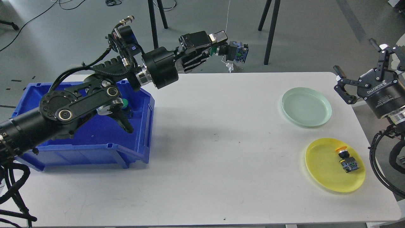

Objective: Pass button and place on color plate
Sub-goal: 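Lift the green button and extend it toward the right gripper, then close the right gripper on the green button and take it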

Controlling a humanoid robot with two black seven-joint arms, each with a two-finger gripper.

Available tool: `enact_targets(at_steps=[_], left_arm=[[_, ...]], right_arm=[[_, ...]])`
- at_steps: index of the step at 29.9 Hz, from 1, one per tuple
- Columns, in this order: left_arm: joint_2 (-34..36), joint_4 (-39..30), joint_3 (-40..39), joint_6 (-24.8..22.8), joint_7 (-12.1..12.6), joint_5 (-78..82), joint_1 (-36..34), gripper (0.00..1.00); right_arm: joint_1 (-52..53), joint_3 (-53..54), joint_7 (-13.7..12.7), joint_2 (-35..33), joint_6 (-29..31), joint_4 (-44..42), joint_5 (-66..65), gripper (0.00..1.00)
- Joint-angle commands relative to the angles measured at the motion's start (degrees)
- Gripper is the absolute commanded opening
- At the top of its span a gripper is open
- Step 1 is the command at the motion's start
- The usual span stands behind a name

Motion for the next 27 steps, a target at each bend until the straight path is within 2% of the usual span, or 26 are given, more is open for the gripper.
enact_targets(at_steps=[1,8,14,17,27], left_arm=[[-2.5,2.9,0.7,0.3,0.0,0.1,1.0,0.3],[-2.8,3.3,0.7,0.3,0.0,0.1,1.4,0.3],[-3.0,3.3,0.7,0.3,0.0,0.1,1.3,0.31],[-2.9,3.2,0.6,0.4,0.0,0.1,1.4,0.31],[-2.9,3.2,0.7,0.4,0.0,0.3,1.6,0.31]], right_arm=[[0.7,-2.8,-0.1,0.8,0.0,2.3,-4.5,0.98],[4.9,-5.5,-0.8,8.8,0.0,2.7,-12.9,0.98],[15.6,-16.9,-0.9,15.6,0.0,1.1,-12.7,0.98],[17.0,-18.4,-0.9,19.2,0.0,0.4,-12.6,0.98],[17.1,-17.9,-0.9,20.6,0.0,0.4,-12.2,0.96]])
